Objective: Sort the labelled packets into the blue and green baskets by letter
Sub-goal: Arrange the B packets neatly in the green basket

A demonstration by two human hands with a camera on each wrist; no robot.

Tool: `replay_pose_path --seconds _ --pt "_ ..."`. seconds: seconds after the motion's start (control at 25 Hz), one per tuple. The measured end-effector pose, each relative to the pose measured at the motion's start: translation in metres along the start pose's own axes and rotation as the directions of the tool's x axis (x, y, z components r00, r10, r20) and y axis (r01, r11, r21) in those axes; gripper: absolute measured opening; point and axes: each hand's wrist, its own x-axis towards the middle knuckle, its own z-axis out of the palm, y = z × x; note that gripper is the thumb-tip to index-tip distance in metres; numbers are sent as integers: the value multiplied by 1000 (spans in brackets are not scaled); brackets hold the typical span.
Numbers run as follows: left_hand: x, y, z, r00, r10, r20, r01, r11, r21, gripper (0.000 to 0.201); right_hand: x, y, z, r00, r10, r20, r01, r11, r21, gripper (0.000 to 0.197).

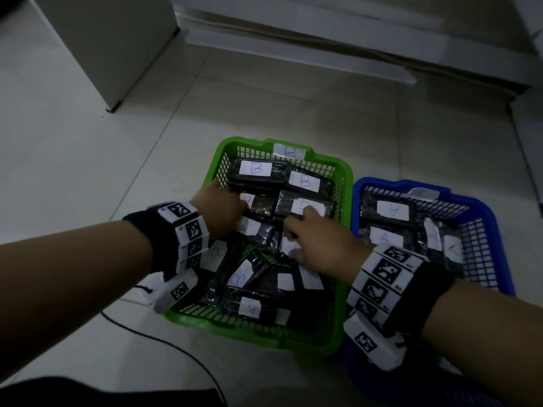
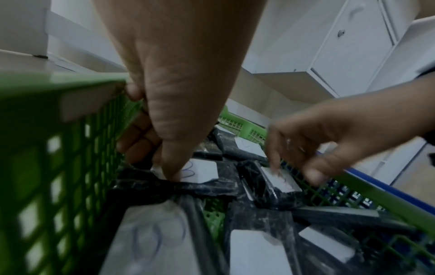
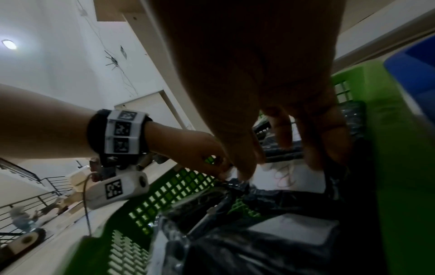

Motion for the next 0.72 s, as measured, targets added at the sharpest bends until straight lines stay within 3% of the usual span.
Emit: replay_pose_path --seconds 0.08,0.16,0.32,0.44,0.72 --pt "1 2 -2 999 13 41 -13 1000 -9 36 -10 -9 5 988 26 155 -14 997 -80 49" --pt "-2 4 -5 985 65 161 -53 996 -74 47 -17 -17 14 973 29 228 -4 994 -110 58" --pt "-16 14 -3 934 94 346 -42 987 -156 82 -22 -21 15 959 4 284 -29 996 86 67" --pt "-23 25 8 937 66 342 4 980 -198 91 -22 -19 10 938 -27 346 -41 982 186 77" --pt "-39 32 5 973 59 223 38 913 -405 87 -22 -25 26 939 -91 331 80 996 44 88"
